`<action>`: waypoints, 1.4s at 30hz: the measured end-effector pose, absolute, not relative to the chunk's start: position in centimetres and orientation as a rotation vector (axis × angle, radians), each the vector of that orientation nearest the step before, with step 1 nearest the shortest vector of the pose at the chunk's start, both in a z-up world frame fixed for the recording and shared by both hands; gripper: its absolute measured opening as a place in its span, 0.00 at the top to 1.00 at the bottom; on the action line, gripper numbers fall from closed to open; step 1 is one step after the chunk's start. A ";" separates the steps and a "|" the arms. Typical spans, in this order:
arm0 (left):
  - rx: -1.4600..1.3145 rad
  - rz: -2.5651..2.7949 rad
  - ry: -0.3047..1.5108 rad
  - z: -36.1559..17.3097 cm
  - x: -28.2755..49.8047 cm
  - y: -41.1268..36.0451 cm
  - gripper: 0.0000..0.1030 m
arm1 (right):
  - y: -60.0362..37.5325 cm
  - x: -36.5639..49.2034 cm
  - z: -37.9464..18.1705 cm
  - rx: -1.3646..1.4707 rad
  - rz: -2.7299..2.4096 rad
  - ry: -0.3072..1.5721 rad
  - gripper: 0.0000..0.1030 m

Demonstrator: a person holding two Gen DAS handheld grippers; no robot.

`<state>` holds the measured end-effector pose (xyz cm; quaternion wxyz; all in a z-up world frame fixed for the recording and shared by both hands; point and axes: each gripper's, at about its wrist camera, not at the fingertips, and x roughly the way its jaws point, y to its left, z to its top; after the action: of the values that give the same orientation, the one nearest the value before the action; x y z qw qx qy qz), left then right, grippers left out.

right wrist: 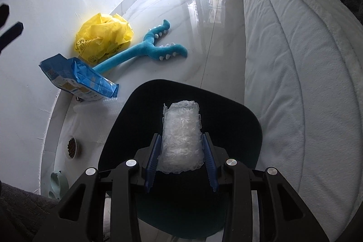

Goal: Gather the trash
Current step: 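Open the right gripper to drop the bubble wrap into the bin, then reach the right gripper to the cardboard tape roll and grasp it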

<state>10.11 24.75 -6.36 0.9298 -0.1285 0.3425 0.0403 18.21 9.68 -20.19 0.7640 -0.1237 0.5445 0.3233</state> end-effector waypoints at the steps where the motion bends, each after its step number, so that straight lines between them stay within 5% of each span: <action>1: -0.266 0.082 0.693 -6.0 10.1 24.7 0.21 | 9.7 18.1 -20.6 -0.280 0.702 1.192 0.63; 12: -0.173 0.085 0.617 -3.2 10.0 22.6 0.20 | 10.7 17.3 -22.6 -0.361 0.694 1.245 0.62; 21: -0.177 0.075 0.589 -1.9 10.3 21.4 0.20 | 10.2 17.0 -21.9 -0.370 0.681 1.233 0.44; 42: -0.240 0.016 0.555 0.6 12.9 14.7 0.18 | 1.5 16.2 -10.3 -0.223 0.770 0.910 0.30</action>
<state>12.94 14.73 0.59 0.9547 -0.1180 0.2731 0.0078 16.17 1.48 -10.30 0.8217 -0.1046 0.4278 0.3617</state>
